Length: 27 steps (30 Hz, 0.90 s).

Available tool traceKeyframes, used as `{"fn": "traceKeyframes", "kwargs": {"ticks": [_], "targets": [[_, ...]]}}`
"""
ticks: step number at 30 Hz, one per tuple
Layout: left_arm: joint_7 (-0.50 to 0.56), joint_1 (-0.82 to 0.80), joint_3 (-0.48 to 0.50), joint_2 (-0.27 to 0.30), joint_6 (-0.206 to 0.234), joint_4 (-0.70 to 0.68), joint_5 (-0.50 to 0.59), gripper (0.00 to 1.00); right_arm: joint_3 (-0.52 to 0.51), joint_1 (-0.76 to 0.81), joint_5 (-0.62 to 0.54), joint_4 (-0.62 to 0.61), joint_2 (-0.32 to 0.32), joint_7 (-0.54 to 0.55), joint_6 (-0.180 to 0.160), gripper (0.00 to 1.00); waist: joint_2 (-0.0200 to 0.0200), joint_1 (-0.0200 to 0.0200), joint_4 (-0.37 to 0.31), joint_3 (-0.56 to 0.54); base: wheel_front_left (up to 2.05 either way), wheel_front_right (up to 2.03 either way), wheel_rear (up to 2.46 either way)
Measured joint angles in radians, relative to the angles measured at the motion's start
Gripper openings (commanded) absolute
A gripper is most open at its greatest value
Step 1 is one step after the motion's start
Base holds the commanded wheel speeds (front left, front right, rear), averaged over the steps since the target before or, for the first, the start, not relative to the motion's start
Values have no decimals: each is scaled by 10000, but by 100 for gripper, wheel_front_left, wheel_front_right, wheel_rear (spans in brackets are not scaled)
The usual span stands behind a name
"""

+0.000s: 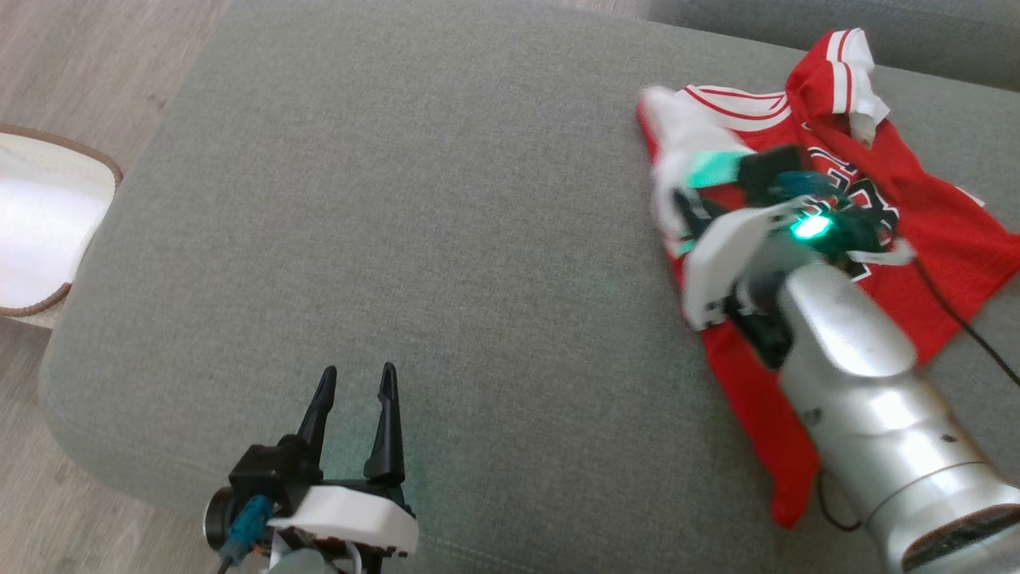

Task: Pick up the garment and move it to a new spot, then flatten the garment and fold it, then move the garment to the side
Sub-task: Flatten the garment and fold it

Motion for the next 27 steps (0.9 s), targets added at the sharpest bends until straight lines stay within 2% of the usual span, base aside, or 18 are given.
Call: {"fn": "traceKeyframes", "kwargs": {"ticks": [4,5,6,9,13,14,15,16,23,27], "targets": [[0,1,2,2,0,0,0,100,1400,3,38,-773,155,105,0,0,0,0,-22,-103,0,0,0],[0,1,0,4,0,0,0,100,2439,26,-19,-1154,148,414,0,0,0,0,-36,-147,0,0,0],[0,1,0,4,0,0,0,100,2980,51,-19,-1331,132,579,0,0,0,0,-38,-167,0,0,0],[0,1,0,4,0,4,-2,100,4562,155,27,-1941,-19,1009,0,0,0,0,-27,-224,0,0,0],[0,2,0,10,2,21,-8,100,5937,476,644,-2886,-353,1248,0,0,0,0,-21,-304,0,0,0],[0,3,0,13,2,21,-8,100,6209,546,688,-3087,-454,1258,0,7,0,0,-32,-321,0,0,0],[0,3,2,19,4,23,-10,100,6468,567,683,-3250,-558,1252,0,49,0,0,-47,-339,0,0,0],[0,4,2,23,8,23,-10,100,6694,568,683,-3404,-650,1174,0,100,0,0,-62,-361,0,0,0],[0,36,15,90,100,10,-10,100,7018,996,938,-4429,-798,368,0,100,0,-1,-278,-552,0,0,0],[12,198,15,138,117,-23,-12,100,6243,1444,1016,-4690,-802,84,0,100,0,0,-463,-698,0,0,0]]}}
